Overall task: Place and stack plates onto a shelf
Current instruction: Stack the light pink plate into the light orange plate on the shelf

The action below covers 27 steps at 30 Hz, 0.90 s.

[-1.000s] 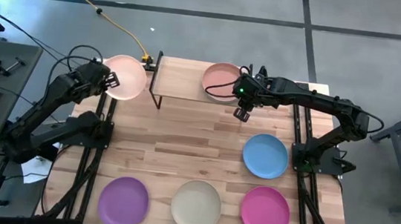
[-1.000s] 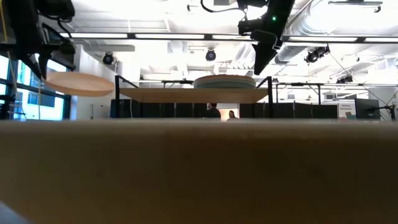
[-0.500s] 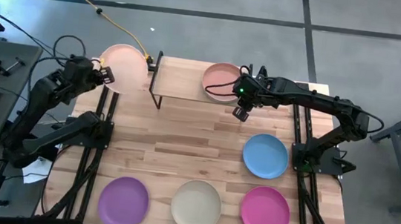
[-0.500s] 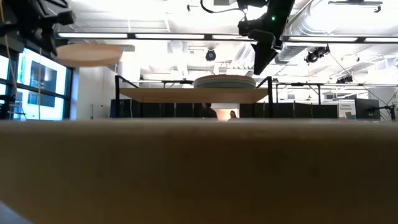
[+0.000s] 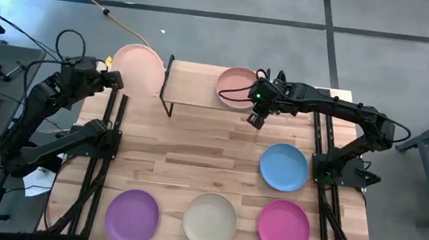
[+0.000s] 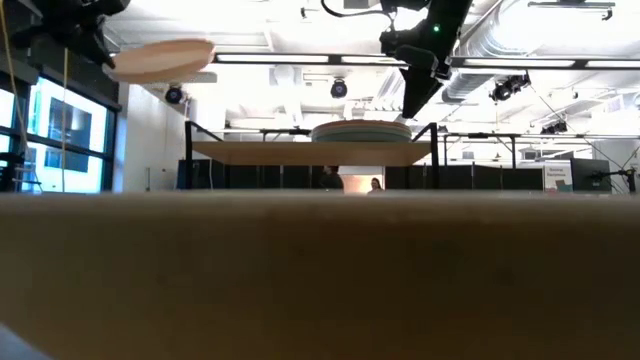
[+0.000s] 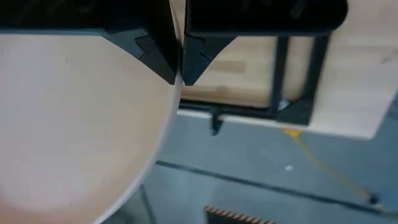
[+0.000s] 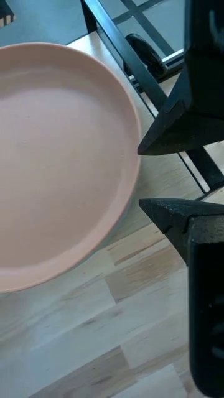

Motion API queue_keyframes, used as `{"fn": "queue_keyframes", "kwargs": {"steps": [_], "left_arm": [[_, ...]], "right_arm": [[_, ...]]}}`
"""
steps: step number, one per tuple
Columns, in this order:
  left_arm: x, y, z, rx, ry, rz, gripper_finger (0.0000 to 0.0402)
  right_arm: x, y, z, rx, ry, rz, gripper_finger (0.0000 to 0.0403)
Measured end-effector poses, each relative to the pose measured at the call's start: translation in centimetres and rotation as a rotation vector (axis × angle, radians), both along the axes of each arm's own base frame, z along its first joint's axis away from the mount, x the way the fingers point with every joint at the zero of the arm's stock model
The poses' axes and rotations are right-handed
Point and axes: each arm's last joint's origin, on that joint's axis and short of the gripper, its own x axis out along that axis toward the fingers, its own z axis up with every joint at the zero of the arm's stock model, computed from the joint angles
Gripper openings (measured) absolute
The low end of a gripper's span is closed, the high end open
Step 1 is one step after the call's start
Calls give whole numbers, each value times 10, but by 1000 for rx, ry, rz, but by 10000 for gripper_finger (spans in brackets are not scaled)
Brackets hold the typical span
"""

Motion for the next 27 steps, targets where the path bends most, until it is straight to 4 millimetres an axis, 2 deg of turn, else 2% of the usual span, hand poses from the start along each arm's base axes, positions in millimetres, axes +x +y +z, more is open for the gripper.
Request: {"fn": "queue_keyframes", "kwargs": {"steps": [13,22,27], "left_arm": [[13,9,8,95,32,-124,0],[29,21,12,151,64,-201,0],[40,29,13,167,79,-229,0]], "right_arm": [[0,0,-1,-9,14,24,103],[11,-4,-15,-7,61,18,104],[7,2,-9,-47,73,-16,104]]}}
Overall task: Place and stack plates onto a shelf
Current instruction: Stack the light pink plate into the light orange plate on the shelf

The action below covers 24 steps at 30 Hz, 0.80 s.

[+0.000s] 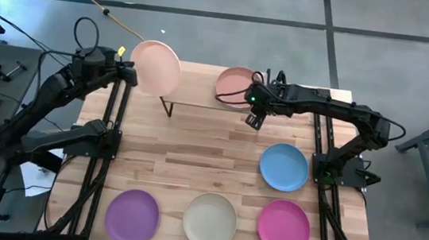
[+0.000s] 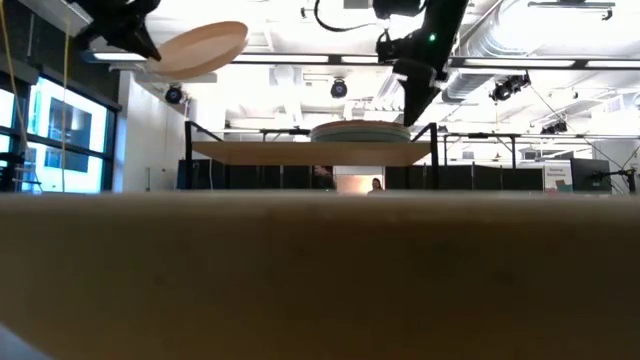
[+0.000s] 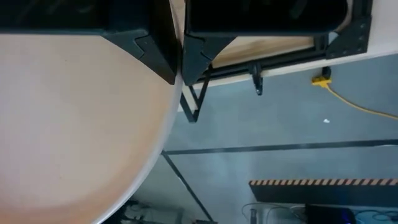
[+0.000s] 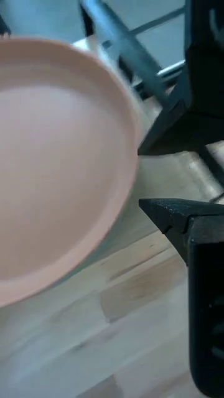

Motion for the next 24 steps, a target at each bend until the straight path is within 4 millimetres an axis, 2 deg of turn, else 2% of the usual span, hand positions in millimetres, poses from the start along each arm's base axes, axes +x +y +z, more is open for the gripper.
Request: {"fn": "queue_keyframes", "kwargs": {"steps": [3,9,16,24], "left_arm": [[7,6,-1,-11,7,-12,0],[22,20,-3,-9,6,-45,0],[41,36,-4,-6,-35,-108,0],[67,60,-10,27,-62,-190,0]], "right_arm": [[-4,6,14,-18,-44,13,104],[-6,10,22,-25,-46,38,104],[-12,12,20,-2,16,27,104],[-13,12,20,6,3,0,104]]}}
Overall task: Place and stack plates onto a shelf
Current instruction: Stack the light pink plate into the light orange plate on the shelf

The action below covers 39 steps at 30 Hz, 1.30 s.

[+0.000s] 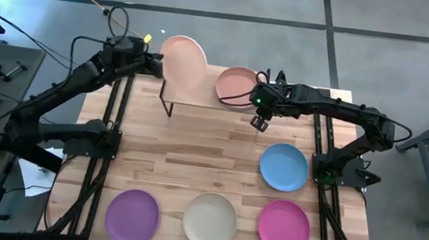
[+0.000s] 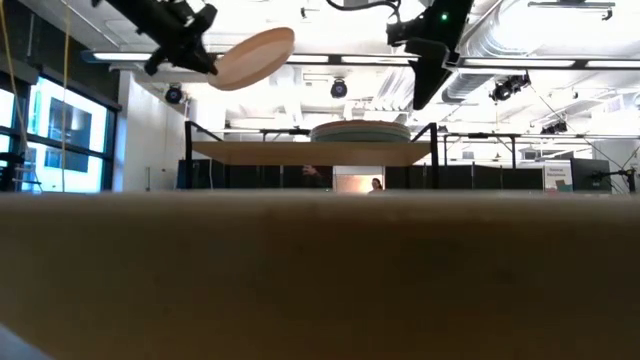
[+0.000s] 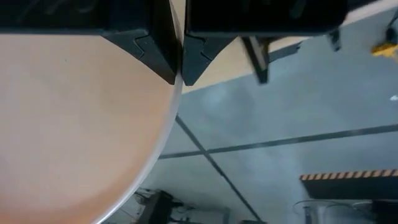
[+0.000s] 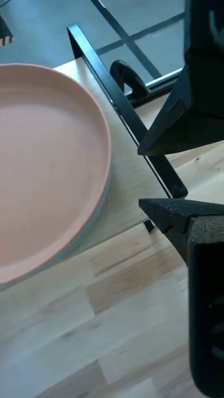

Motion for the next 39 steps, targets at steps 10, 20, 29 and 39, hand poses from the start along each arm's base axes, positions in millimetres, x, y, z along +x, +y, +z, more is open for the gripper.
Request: {"fn": "queue_keyframes", "kwargs": {"steps": [10,20,29,39], "left_arm": [[33,29,-9,5,-16,-103,0],[76,53,6,32,63,-183,0],[109,73,8,-21,126,-212,0],[155,76,-6,-22,202,-290,0]], "right_arm": [[1,6,-1,25,-18,-36,104],[0,26,-2,55,6,-29,104],[-1,42,-4,79,14,-45,104],[-1,62,-4,89,21,-11,104]]}}
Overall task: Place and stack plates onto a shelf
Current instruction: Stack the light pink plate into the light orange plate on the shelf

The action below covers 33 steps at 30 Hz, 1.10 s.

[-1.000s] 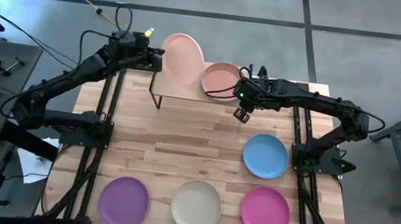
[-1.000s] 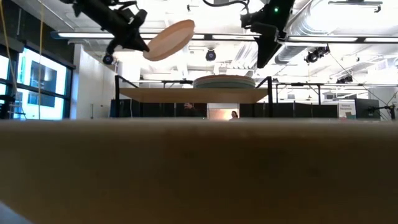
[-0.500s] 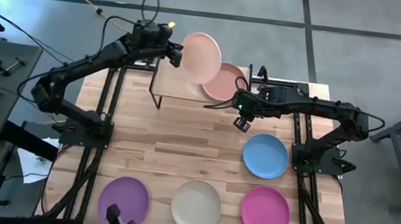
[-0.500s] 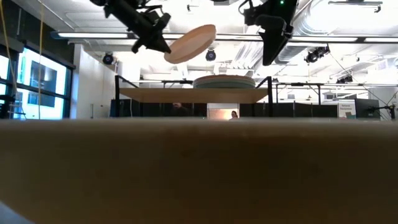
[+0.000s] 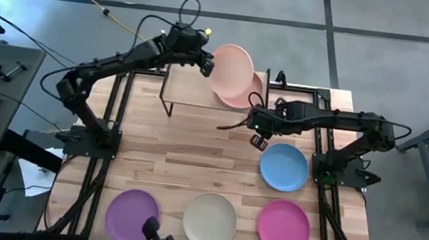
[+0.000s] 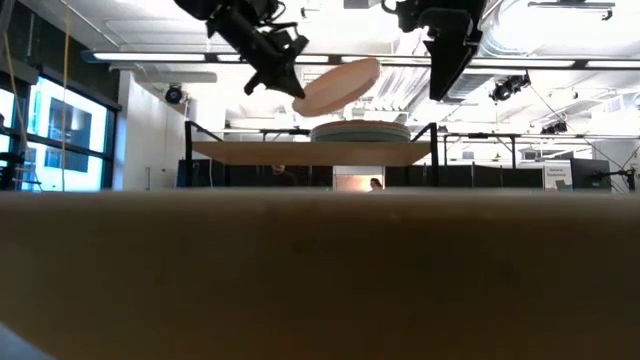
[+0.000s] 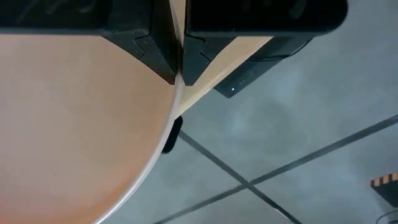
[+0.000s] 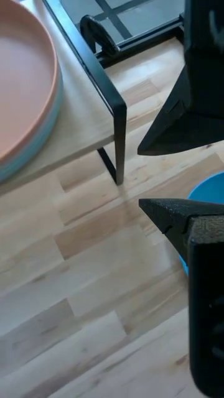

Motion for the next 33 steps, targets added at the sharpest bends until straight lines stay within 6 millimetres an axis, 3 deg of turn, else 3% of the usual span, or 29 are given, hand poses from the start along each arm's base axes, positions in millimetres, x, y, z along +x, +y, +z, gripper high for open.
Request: {"fn": "queue_keyframes", "kwargs": {"steps": [10,24,33], "left_arm": [[27,8,-17,21,68,-55,0],[31,11,-19,22,74,-56,1],[38,16,-33,25,105,-73,1]], "right_arm": [[0,10,0,-32,-3,14,104],[0,10,1,-35,-3,15,104],[0,10,1,-35,-3,16,104]]}}
